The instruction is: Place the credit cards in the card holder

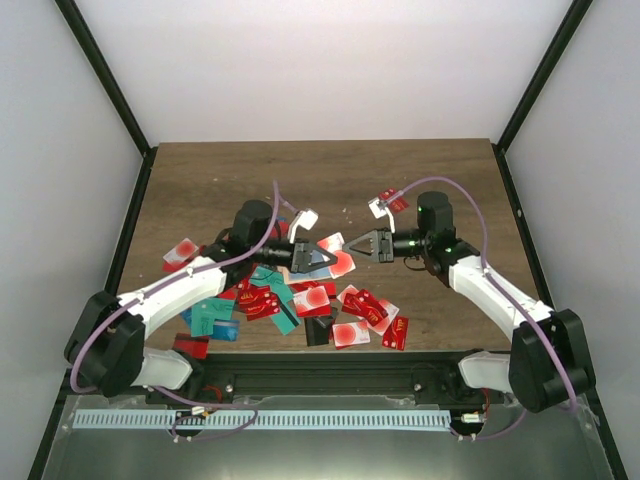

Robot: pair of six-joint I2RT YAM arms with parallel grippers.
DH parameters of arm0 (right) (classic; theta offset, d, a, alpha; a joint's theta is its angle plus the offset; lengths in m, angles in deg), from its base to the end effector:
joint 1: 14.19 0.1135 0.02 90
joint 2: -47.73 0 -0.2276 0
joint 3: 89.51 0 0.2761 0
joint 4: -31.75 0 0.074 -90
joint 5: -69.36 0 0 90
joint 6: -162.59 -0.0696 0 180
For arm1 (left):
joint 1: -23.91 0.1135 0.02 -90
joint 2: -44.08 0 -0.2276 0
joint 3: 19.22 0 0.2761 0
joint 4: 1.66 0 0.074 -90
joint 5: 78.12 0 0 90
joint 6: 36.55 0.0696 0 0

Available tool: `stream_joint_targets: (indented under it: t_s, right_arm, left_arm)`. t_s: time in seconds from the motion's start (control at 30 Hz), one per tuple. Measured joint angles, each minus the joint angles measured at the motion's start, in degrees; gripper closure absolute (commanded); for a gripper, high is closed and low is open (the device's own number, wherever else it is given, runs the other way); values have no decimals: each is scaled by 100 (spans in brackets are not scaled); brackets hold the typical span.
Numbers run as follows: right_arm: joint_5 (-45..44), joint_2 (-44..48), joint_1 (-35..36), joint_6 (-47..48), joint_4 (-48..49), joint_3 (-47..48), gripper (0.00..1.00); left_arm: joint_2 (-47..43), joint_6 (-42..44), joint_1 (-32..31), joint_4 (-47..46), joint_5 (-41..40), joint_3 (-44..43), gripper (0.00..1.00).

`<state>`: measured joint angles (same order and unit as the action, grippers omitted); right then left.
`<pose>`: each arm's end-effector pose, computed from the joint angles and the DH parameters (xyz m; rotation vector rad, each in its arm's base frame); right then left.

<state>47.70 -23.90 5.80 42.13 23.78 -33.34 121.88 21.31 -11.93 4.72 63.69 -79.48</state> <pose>0.2653 0.1653 0.2163 -0.6778 1.9925 1.7184 0.2453 -0.2447 0.2053 0.7328 2.0831 -1.6136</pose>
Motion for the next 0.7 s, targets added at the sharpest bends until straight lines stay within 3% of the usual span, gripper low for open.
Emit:
stream_joint_targets:
  t_s: [0.3, 0.4, 0.53, 0.63, 0.7]
  right_arm:
    - [4, -162, 42, 103, -26, 0, 99]
    - [33, -162, 42, 122, -7, 0, 99]
    - [-4, -170, 57, 76, 31, -7, 99]
    - [-149, -195, 103, -70, 125, -61, 99]
    - [-299, -254, 105, -186, 162, -72, 99]
  left_arm:
    - [90, -48, -37, -50, 101, -20, 94]
    - [122, -59, -31, -35, 94, -20, 88]
    - [177, -15, -33, 9, -52, -42, 44]
    - [186, 155, -26, 179, -391, -105, 3]
    - [186, 243, 13, 354, -772, -142, 0]
